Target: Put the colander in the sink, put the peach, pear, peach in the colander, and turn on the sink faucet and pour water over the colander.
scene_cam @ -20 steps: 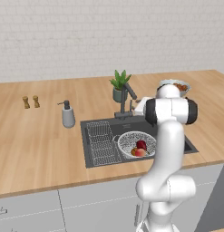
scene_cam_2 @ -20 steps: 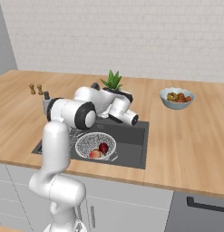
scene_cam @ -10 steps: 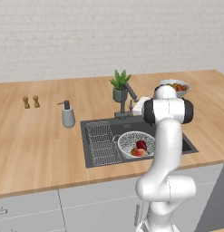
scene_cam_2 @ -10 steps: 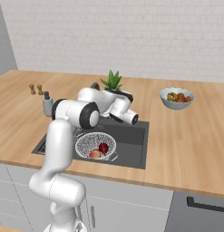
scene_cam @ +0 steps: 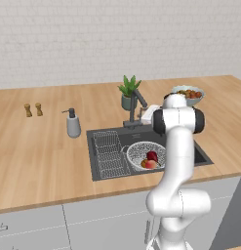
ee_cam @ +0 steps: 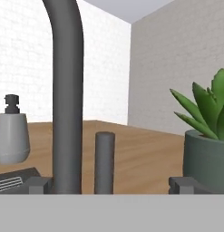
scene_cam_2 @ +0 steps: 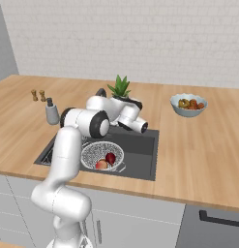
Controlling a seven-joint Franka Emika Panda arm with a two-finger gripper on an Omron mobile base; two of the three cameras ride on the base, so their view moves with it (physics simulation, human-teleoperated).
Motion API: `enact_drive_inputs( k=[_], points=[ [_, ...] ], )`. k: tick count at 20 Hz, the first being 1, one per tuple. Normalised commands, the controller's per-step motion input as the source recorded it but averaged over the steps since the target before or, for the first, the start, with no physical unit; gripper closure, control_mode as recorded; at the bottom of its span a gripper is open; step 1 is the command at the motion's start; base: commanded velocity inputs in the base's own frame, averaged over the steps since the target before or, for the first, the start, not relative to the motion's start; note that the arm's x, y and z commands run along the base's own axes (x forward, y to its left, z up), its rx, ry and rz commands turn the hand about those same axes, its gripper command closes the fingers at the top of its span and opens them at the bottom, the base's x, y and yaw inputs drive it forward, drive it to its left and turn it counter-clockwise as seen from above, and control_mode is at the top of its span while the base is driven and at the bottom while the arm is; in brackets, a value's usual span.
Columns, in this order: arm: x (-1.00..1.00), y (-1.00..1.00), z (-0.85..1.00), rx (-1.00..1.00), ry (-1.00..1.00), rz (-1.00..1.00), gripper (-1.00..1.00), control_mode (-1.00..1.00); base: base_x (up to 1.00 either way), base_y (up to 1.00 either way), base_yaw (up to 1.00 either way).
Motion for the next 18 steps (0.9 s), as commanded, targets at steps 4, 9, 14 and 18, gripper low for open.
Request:
enact_drive_inputs(
  k=[4, 9, 14, 18],
  points=[
    [0.26, 0.00, -0.16, 0.00, 0.00, 0.00, -1.00, -1.00, 0.00, 0.00, 0.00],
    [0.24, 0.00, -0.03, 0.00, 0.00, 0.00, -1.00, -1.00, 0.00, 0.00, 0.00],
    [0.06, 0.08, 0.00, 0.00, 0.00, -0.02, -1.00, -1.00, 0.00, 0.00, 0.00],
    [0.00, 0.11, 0.00, 0.00, 0.00, -0.04, -1.00, -1.00, 0.00, 0.00, 0.00]
  ],
)
